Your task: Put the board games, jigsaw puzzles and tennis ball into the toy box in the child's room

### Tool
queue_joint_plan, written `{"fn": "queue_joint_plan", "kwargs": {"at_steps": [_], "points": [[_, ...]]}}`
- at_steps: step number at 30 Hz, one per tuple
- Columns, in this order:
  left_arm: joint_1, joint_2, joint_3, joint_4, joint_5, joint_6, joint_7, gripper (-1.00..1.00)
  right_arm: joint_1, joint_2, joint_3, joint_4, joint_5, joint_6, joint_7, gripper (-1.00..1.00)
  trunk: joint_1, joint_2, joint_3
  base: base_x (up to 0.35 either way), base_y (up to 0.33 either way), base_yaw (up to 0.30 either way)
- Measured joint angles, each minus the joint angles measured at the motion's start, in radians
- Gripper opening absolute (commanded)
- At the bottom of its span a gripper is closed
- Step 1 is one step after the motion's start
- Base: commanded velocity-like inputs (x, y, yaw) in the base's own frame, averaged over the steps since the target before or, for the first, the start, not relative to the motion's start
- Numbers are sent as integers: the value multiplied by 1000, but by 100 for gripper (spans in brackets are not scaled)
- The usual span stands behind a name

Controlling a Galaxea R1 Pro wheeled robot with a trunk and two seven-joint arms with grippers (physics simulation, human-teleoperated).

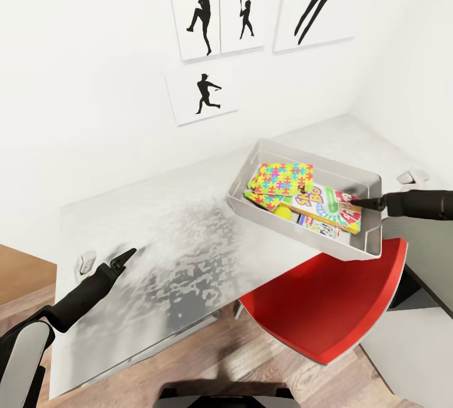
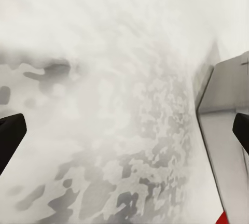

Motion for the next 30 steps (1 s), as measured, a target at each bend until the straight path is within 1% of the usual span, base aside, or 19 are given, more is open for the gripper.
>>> {"fn": "queue_joint_plan", "kwargs": {"at_steps": [4, 9, 20, 23, 26, 29, 30], "points": [[0, 0, 0, 0, 0, 0, -3, 100, 18, -10, 0, -1, 1, -26, 26, 100, 0, 0, 0, 0, 0, 0], [1, 0, 0, -1, 0, 0, -4, 100, 26, -12, 0, -1, 2, -42, 35, 100, 0, 0, 0, 0, 0, 0], [2, 1, 0, -1, 0, 1, -9, 100, 30, -16, -6, -7, 0, -42, 40, 100, 0, 0, 0, 0, 0, 0], [2, 0, -1, -1, 0, 1, -19, 100, 30, -17, -7, -11, -2, -41, 40, 100, 0, 0, 0, 0, 0, 0], [2, 2, -10, -1, 0, 2, -52, 100, 35, -19, -7, -14, -4, -40, 41, 100, 0, 0, 0, 0, 0, 0], [2, 3, -16, -1, 0, 2, -68, 100, 39, -20, -7, -15, -5, -40, 42, 100, 0, 0, 0, 0, 0, 0], [2, 4, -22, -1, 0, 2, -85, 100, 46, -20, -7, -16, -6, -40, 42, 100, 0, 0, 0, 0, 0, 0]]}}
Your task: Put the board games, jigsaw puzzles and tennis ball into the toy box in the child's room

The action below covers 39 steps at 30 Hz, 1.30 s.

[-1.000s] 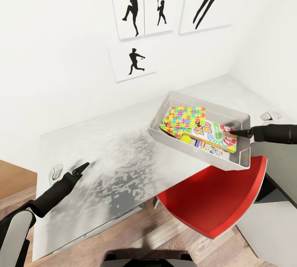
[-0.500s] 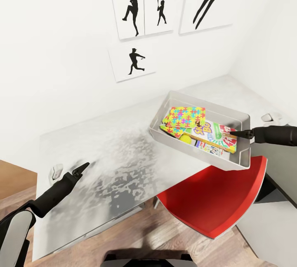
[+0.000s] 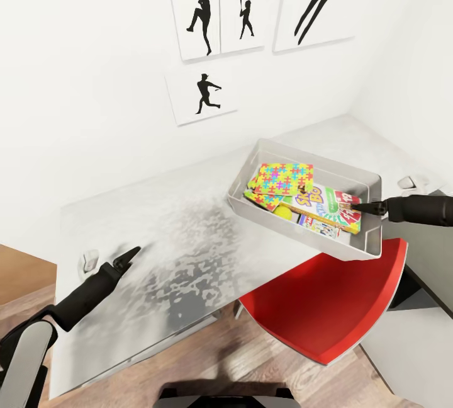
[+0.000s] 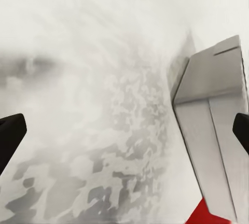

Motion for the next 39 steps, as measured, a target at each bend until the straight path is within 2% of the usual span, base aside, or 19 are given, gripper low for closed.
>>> {"fn": "queue_joint_plan", "kwargs": {"at_steps": [9, 15, 19, 21, 22, 24, 27, 29, 30, 33, 36, 38, 39], "points": [[-4, 8, -43, 0, -4, 6, -60, 100, 42, 0, 0, -2, 0, -7, 9, 100, 0, 0, 0, 0, 0, 0], [1, 13, -68, -1, -4, 12, -92, 100, 59, -5, 0, -3, 3, -22, 52, 100, 0, 0, 2, 0, 0, 0], [12, 14, -78, -1, -4, 14, -126, 100, 69, -17, -1, -3, 4, -30, 78, 100, 0, 0, 6, 0, 0, 0], [36, 14, -86, -1, -4, 17, -182, 100, 87, -37, -1, -4, 5, -42, 105, 100, 0, 0, 9, 0, 0, 0], [36, 14, -86, -1, -4, 17, -183, 100, 88, -38, -1, -4, 5, -42, 106, 100, 0, 0, 10, 0, 0, 0], [62, 15, -90, -1, -4, 19, -255, 100, 111, -60, -1, -4, 7, -75, 141, 100, 0, 0, 13, 0, 0, 0], [73, 15, -92, -1, -4, 20, -296, 100, 125, -71, -1, -4, 8, -103, 161, 100, 0, 0, 17, 0, 0, 0], [88, 15, -95, -1, -4, 22, -370, 100, 156, -99, -1, -4, 9, -173, 195, 100, 0, 0, 20, 0, 0, 0], [88, 15, -95, -1, -5, 22, -371, 100, 157, -100, -1, -4, 8, -174, 195, 100, 0, 0, 22, 0, 0, 0], [105, 15, -113, -2, -5, 23, -448, 100, 219, -152, 1, -4, 9, -294, 234, 100, 0, 0, 26, 0, 0, 0], [109, 15, -124, -2, -6, 23, -466, 100, 242, -169, 2, -4, 8, -334, 248, 100, 0, 0, 31, 0, 0, 0], [117, 17, -142, -2, -7, 23, -490, 100, 284, -194, 2, -4, 9, -402, 275, 100, 0, 0, 34, 0, 0, 0], [117, 17, -142, -2, -7, 23, -491, 100, 284, -195, 2, -4, 9, -403, 276, 100, 0, 0, 36, 0, 0, 0]]}}
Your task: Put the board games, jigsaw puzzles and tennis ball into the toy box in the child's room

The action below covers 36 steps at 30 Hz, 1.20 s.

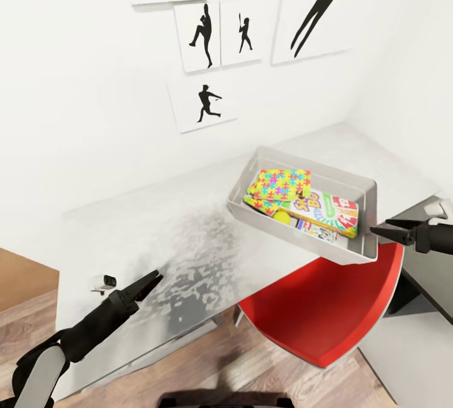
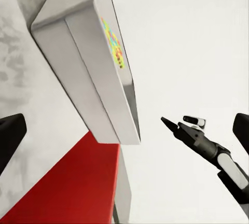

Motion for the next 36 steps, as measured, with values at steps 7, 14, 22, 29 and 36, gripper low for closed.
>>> {"fn": "queue_joint_plan", "kwargs": {"at_steps": [7, 14, 22, 29, 36], "points": [[19, 1, -27, 0, -3, -2, -30, 100, 59, -32, 2, 0, -5, -116, 47, 100, 0, 0, 11, 0, 0, 0], [25, -4, -48, 1, -10, -8, -36, 100, 102, -41, 4, 0, -8, -186, 70, 100, 0, 0, 23, 0, 0, 0], [23, -4, -118, 1, -16, -15, -37, 100, 190, -50, 3, 0, -11, -323, 103, 100, 0, 0, 36, 0, 0, 0], [20, -2, -155, 1, -21, -18, -28, 100, 263, -57, 3, 3, -24, -414, 109, 100, 0, 0, 48, 0, 0, 0], [20, -2, -168, 1, -46, -20, -18, 100, 287, -57, 3, 7, -39, -442, 109, 100, 0, 0, 59, 0, 0, 0]]}}
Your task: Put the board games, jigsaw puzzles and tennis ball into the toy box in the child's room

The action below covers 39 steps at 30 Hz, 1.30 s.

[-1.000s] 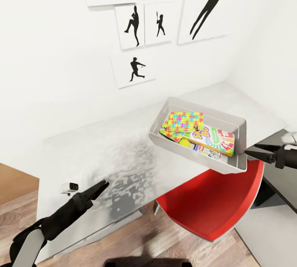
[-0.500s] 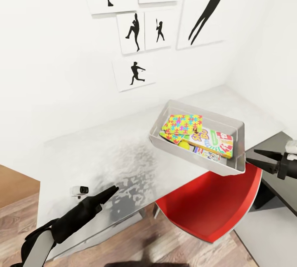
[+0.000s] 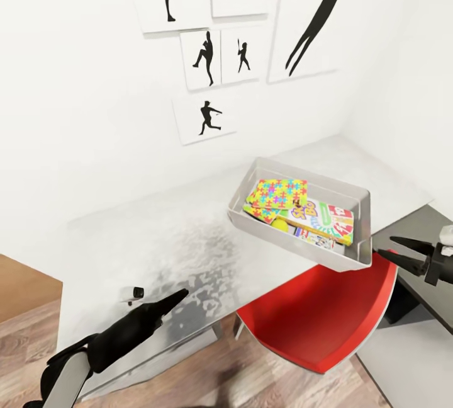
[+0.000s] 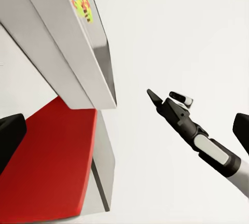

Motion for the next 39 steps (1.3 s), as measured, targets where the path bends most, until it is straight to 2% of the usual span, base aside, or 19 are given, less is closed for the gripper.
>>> {"fn": "queue_joint_plan", "kwargs": {"at_steps": [2, 4, 5, 7, 8, 10, 12, 15, 17, 23, 32, 39], "points": [[0, -2, -2, 0, -14, 0, 4, 100, 4, 0, 0, 2, -5, -3, -1, 100, 0, 0, 3, 0, 0, 0], [0, -6, -6, 0, -46, -1, 15, 100, 9, 2, 0, 5, -16, -8, -11, 100, 0, 0, 7, 0, 0, 0], [0, -6, -6, 0, -46, -1, 15, 100, 9, 2, 0, 5, -16, -8, -12, 100, 0, 0, 8, 0, 0, 0], [0, -11, -9, 0, -75, -1, 24, 100, 13, 8, 0, 7, -25, -15, -42, 100, 0, 0, 12, 0, 0, 0], [0, -11, -9, 0, -75, -1, 24, 100, 12, 8, 0, 7, -25, -15, -43, 100, 0, 0, 13, 0, 0, 0], [0, -13, -10, 0, -87, -1, 27, 100, 13, 15, 1, 8, -28, -18, -66, 100, 0, 0, 17, 0, 0, 0], [-1, -17, -16, 0, -104, 0, 31, 100, 17, 36, 1, 9, -29, -21, -118, 100, 0, 0, 20, 0, 0, 0], [-1, -19, -19, 0, -111, 0, 33, 100, 15, 49, 1, 10, -29, -21, -145, 100, 0, 0, 25, 0, 0, 0], [-2, -22, -24, 0, -120, 0, 35, 100, 18, 74, 1, 10, -28, -18, -183, 100, 0, 0, 28, 0, 0, 0], [-2, -25, -29, 0, -130, 0, 38, 100, 18, 104, -1, 10, -28, -14, -225, 100, 0, 0, 38, 0, 0, 0], [-2, -26, -32, 0, -134, -4, 34, 100, 18, 119, -1, 10, -28, -9, -247, 100, 0, 0, 53, 0, 0, 0], [-2, -26, -33, 0, -136, -32, 34, 100, 18, 126, 0, 10, -29, -6, -255, 100, 0, 0, 65, 0, 0, 0]]}}
